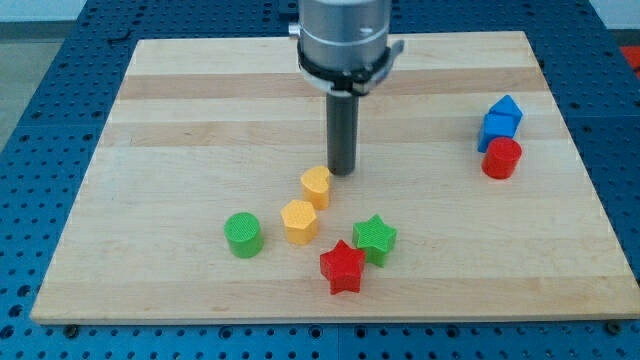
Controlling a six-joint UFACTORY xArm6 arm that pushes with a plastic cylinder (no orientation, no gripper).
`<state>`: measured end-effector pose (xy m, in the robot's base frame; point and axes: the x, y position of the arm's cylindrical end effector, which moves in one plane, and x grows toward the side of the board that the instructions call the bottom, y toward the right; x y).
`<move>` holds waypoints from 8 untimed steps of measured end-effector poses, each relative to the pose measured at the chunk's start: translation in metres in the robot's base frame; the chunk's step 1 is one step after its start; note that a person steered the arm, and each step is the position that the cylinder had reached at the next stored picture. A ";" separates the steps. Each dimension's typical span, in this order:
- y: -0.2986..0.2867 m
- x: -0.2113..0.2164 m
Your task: Push the yellow hexagon towards the green star
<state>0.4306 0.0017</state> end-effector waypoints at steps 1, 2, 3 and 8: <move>-0.045 -0.019; -0.099 0.025; -0.159 0.091; -0.015 0.115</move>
<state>0.5458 -0.0134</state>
